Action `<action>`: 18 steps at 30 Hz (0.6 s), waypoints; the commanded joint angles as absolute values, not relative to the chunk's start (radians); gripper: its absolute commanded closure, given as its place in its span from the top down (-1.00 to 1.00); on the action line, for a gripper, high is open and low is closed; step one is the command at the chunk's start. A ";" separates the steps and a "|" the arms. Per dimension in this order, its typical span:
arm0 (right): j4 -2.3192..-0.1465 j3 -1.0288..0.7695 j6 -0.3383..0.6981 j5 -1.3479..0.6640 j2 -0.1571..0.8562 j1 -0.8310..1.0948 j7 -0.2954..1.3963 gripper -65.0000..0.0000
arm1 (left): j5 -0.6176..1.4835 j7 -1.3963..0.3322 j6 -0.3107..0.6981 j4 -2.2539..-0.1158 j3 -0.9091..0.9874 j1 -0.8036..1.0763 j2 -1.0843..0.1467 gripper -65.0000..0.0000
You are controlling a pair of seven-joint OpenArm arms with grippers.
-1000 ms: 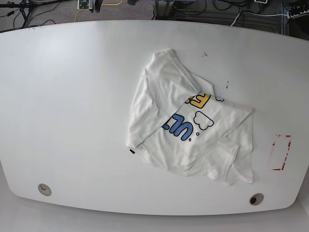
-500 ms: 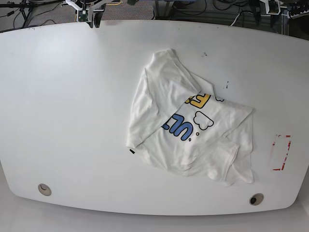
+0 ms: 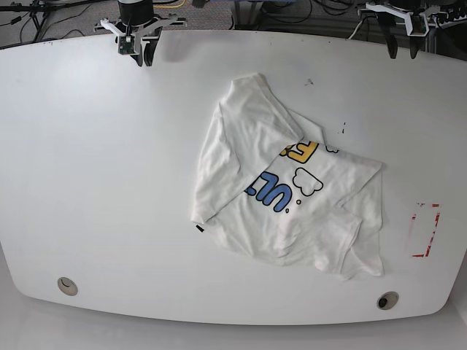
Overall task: Fold the T-shirt properly
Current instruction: 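Lower the right gripper toward the collar edge of the white T-shirt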
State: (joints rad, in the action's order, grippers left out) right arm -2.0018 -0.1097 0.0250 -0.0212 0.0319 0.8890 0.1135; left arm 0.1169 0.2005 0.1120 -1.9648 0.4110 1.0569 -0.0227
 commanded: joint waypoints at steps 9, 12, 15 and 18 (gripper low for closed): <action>-2.023 -0.078 0.022 -0.024 0.036 0.819 0.101 -0.78 | 0.112 0.214 0.104 -1.978 0.417 1.024 -0.016 -0.26; -2.024 -0.072 0.022 -0.025 0.038 0.801 0.105 -0.79 | 0.111 0.213 0.106 -1.980 0.417 1.014 -0.013 -0.26; -2.021 -0.077 0.026 -0.027 0.038 0.777 0.110 -0.80 | 0.111 0.223 0.108 -1.992 0.417 0.998 -0.013 -0.25; -2.023 -0.073 0.026 -0.029 0.041 0.761 0.119 -0.80 | 0.110 0.225 0.108 -1.997 0.418 0.990 -0.011 -0.25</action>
State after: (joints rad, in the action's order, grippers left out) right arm -2.0018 -0.0727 0.0257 -0.0261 0.0341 0.7643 0.1398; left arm 0.1093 0.1890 0.1127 -1.9720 0.4126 0.9817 -0.0090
